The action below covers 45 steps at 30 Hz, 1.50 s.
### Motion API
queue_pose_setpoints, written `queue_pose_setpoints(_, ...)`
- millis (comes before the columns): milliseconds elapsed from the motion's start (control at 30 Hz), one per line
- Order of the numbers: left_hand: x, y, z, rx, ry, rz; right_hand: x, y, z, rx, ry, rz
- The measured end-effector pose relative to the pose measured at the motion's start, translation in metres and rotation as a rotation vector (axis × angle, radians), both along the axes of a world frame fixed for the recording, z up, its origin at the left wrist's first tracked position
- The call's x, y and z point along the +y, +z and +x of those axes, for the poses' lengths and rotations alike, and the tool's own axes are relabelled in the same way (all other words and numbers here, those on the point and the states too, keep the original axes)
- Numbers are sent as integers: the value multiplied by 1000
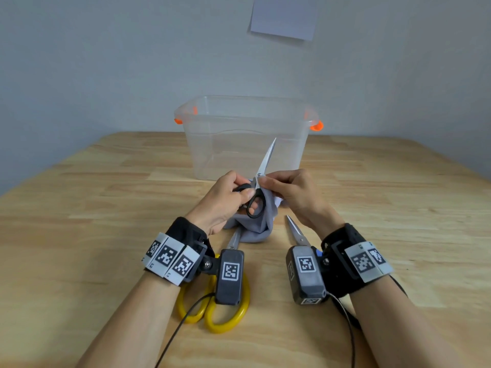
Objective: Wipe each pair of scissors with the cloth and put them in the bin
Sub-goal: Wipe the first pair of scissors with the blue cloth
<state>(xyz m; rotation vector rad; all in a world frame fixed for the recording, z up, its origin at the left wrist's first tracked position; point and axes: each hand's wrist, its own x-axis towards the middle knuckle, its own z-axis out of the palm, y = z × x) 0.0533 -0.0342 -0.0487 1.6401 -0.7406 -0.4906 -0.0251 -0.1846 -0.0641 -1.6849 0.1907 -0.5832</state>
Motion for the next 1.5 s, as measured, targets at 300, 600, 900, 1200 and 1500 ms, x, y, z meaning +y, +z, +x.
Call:
queue_pose_setpoints(300, 0, -3, 2, 4, -31, 16, 9, 3, 0, -1, -90, -41)
queue_pose_setpoints(600, 2, 0, 2, 43, -25, -1, 6, 8, -5, 38, 8, 8)
queue_pose_setpoints(900, 4, 2, 4, 122, 33, -104, 0, 9, -5, 88, 47, 137)
queue_pose_setpoints(1200, 2, 1, 2, 115, 36, -91, 3, 8, -1, 32, 49, 235)
queue_pose_setpoints(1500, 2, -2, 4, 60, 10, -81, 7, 8, -1, 71, 4, 132)
